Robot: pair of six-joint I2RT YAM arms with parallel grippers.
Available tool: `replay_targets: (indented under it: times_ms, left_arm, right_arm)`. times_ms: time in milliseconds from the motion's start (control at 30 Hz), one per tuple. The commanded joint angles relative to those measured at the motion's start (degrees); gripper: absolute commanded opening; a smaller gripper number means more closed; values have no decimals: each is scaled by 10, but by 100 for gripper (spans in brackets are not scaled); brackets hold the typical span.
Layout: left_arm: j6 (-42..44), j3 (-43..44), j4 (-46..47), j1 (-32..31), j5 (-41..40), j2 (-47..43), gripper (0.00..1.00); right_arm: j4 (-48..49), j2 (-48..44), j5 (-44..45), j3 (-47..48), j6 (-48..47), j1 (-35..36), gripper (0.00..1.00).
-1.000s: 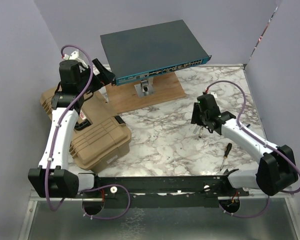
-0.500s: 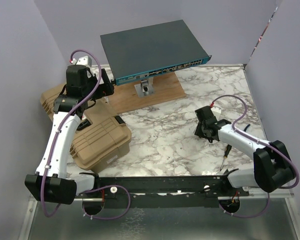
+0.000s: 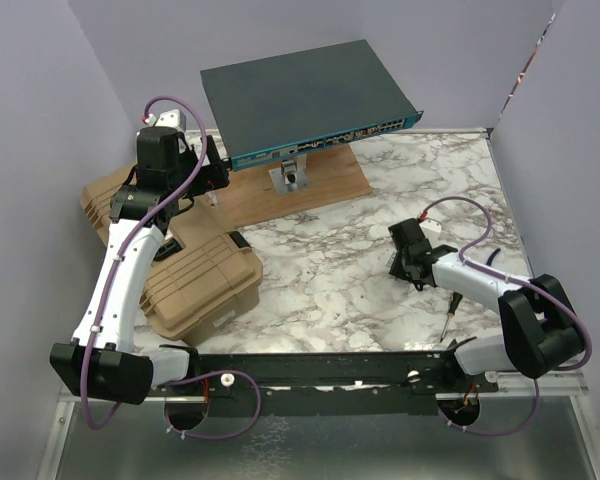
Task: Insert the plug into the switch port
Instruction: Pick up the plug from the center of the board.
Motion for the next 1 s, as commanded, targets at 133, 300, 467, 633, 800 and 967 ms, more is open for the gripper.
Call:
replay_targets:
  times_ms: [133,300,467,633,800,967]
  left_arm:
    - [0,10,1,-2,-17,3,99]
    - [-5,11,6,-2,-9,6,99]
    - [-10,15,12,-2,0,11,99]
    - [-8,25,18,-1,22,15,99]
    - [25,42,21,-1,64,16,99]
    - [81,59,22,-1,115,12,99]
  right_arm:
    - [25,29,-2,-3,-6,-2,26]
    - [7,14,-10,1,-13,-1,7]
    - [-35,-14,-29,33,-42,-1,1]
    - [-78,-50,-68,82,-118,-1,0]
    - [-102,-82,-158,145,-225,0,1]
    - [-119,-98,-239,205,-293,1,1]
